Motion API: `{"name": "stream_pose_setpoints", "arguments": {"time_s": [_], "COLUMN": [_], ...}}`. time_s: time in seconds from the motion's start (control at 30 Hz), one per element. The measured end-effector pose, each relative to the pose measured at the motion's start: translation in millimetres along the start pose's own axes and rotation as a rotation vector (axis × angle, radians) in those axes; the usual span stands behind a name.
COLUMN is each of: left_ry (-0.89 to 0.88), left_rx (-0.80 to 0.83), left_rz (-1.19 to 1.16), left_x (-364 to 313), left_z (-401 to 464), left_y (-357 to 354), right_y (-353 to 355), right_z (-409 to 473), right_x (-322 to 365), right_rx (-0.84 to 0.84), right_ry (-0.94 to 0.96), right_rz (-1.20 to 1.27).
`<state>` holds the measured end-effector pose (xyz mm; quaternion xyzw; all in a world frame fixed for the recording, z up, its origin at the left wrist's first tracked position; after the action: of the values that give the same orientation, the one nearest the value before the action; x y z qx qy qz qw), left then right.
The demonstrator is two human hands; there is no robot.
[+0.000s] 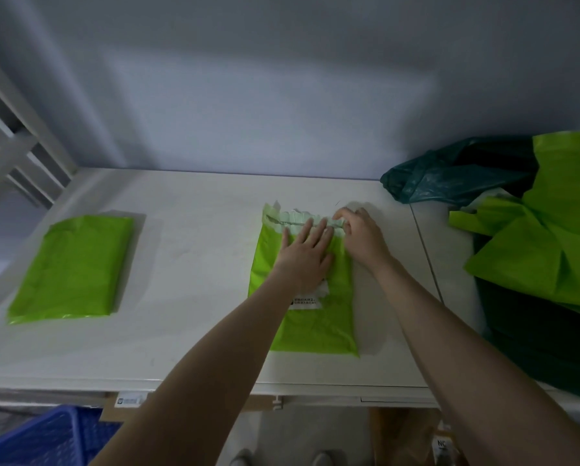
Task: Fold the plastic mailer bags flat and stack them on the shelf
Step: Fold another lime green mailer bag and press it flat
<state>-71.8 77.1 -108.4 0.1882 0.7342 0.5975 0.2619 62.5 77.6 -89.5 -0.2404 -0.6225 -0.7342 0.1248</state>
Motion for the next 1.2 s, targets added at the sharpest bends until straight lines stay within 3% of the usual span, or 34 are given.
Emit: {"name": "stream_pose_setpoints", "arguments": {"time_s": [0.3, 0.6, 0.73, 0.87, 1.1, 1.2], "left_ry": [0.025, 0.081, 0.088, 0.108, 0.105, 0.092], "left_rx": [0.000, -0.009, -0.011, -0.040, -0.104, -0.135], "left_rz": [-0.032, -0.011, -0.033, -0.021, 0.028, -0.142], "left_x": [-4.2, -11.4, -12.2, -15.8, -28.3, -21.0], "left_z": [1.4, 2.9, 2.6, 5.2, 6.1, 6.3], "left_y": [8.2, 9.9, 10.4, 9.5, 3.0, -2.3], "right_y": [5.7, 4.4, 1.1, 10.3, 9.1, 6.6], "right_z": [9.1, 5.1, 2.6, 2.0, -16.8, -29.0], "right_x": [-6.8, -3.9, -5.8, -16.2, -16.7, -13.4], "right_rx": [0.055, 0.100, 0.052, -0.064, -0.087, -0.112], "right_ry": [0.146, 0.156, 0.142, 0.006, -0.010, -0.013], "right_rz": [-0.112, -0.124, -0.112, -0.035, 0.059, 0.099]}}
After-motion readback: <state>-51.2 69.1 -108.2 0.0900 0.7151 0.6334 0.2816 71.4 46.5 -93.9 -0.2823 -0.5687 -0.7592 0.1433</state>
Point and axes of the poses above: each hand's wrist, its own z-axis towards the middle knuckle, its own y-axis out of the back of the hand, x = y × z, the point moved 2 cm from there along z, towards the middle knuckle, and after that the axes turned 2 degrees about -x, right-handed, at the moved point
